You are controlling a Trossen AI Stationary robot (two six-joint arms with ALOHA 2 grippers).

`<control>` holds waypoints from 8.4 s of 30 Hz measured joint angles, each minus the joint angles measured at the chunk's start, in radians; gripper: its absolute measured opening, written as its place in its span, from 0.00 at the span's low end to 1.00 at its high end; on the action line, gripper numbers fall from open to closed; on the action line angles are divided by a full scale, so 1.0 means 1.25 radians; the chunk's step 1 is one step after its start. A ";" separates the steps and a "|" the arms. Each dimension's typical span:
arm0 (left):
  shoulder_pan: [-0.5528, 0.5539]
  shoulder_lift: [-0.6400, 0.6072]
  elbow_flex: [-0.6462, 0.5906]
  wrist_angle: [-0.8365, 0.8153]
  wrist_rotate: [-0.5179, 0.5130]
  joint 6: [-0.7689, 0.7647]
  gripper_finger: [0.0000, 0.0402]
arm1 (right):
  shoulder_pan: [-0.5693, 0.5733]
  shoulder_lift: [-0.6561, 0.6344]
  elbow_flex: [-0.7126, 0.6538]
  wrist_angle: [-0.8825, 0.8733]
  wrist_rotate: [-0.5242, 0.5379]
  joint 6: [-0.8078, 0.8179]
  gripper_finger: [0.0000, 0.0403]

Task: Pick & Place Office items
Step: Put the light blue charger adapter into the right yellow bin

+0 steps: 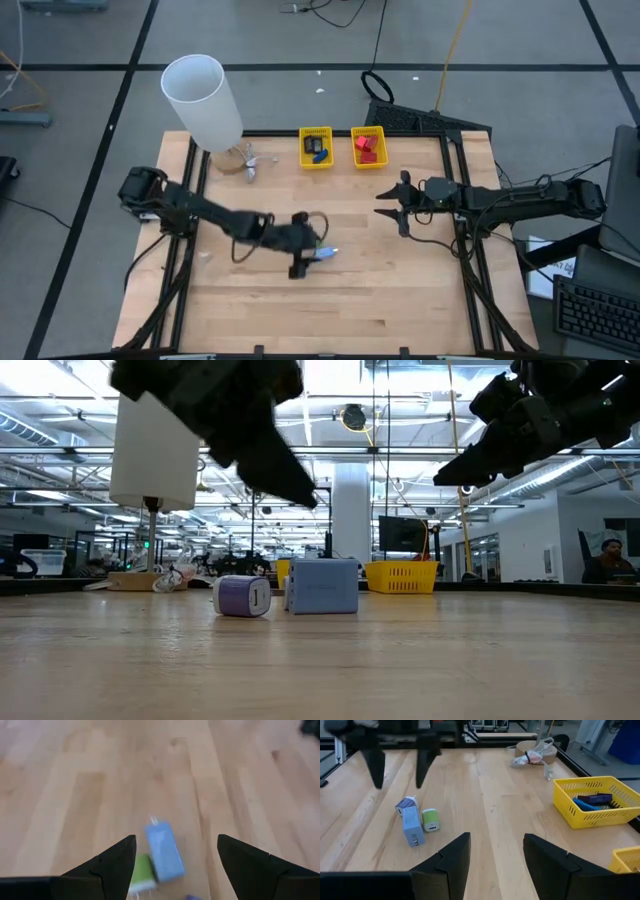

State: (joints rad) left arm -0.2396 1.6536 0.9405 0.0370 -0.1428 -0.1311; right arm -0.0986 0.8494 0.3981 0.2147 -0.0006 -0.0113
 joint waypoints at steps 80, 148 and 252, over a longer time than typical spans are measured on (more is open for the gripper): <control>0.048 0.044 -0.002 -0.263 -0.271 -0.144 0.70 | 0.000 0.000 0.000 0.055 0.000 -0.002 0.42; 0.081 0.111 -0.015 -0.109 0.010 -0.008 0.70 | 0.000 0.000 0.000 0.051 0.000 0.000 0.42; 0.088 0.026 -0.052 0.449 -0.054 0.143 0.34 | 0.055 0.280 -0.001 0.444 -0.046 0.075 0.65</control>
State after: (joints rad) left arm -0.1295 1.6859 0.8753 0.5984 -0.2100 0.0474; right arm -0.0293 1.1997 0.3973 0.7699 -0.0578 0.0826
